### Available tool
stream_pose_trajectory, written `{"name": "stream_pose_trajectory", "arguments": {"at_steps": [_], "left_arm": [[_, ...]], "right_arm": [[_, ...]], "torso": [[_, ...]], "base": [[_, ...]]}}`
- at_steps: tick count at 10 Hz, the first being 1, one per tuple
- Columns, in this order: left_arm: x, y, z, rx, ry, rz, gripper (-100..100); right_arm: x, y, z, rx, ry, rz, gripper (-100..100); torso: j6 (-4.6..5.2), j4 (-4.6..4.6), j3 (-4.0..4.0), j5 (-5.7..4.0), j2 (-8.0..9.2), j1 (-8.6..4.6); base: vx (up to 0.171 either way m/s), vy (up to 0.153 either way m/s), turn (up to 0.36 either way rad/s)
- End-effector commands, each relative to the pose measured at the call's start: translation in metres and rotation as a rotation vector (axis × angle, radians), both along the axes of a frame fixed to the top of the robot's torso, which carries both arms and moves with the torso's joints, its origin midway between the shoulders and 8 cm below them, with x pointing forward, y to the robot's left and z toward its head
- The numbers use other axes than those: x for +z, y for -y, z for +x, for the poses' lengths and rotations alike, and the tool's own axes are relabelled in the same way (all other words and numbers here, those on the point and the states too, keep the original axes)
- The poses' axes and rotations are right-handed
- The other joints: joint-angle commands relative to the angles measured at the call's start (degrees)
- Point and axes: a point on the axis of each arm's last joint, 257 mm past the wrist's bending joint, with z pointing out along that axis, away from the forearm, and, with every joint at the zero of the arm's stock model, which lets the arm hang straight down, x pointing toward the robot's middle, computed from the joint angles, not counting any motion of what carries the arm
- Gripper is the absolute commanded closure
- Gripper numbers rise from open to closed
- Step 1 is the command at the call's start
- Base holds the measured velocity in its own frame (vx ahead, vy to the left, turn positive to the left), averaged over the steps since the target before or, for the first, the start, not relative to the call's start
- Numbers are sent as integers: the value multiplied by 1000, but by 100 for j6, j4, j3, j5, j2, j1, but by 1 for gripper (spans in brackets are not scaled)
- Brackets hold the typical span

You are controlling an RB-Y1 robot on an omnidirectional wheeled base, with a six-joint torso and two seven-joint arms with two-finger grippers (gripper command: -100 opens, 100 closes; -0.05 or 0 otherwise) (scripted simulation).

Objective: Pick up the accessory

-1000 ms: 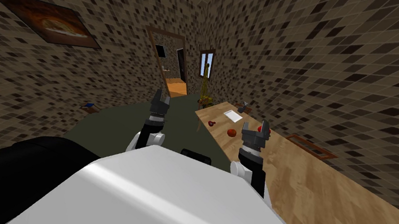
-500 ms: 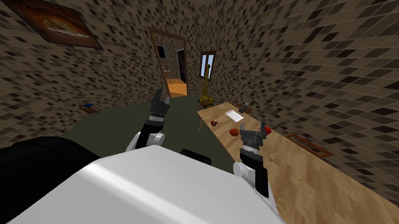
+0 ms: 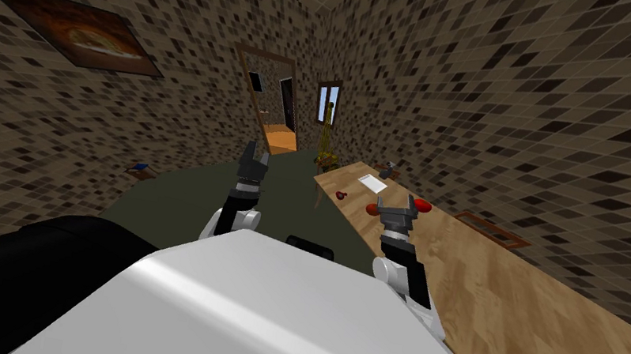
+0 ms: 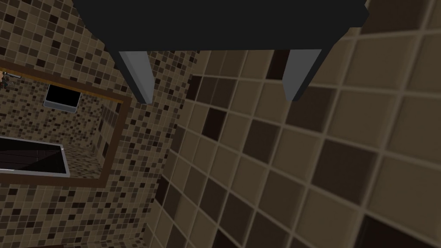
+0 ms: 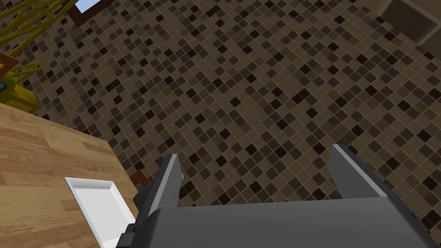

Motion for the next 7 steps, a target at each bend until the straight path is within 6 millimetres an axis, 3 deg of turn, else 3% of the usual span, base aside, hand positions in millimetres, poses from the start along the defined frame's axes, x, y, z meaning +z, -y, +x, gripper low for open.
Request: {"name": "stream_pose_trajectory", "arguments": {"at_steps": [1, 4, 7], "left_arm": [[0, 0, 0, 0, 0, 0, 0], [0, 0, 0, 0, 0, 0, 0], [0, 0, 0, 0, 0, 0, 0]], "right_arm": [[-13, 6, 6, 31, -44, 64, -100], [-26, 12, 11, 60, -84, 138, -100], [-54, 25, 19, 98, -171, 259, -100]], "torso": [[0, 0, 0, 0, 0, 0], [0, -1, -3, 0, -5, 0], [0, -2, -4, 1, -7, 2]], "base": [[2, 52, 0], [7, 45, 1], [13, 55, 7]]}}
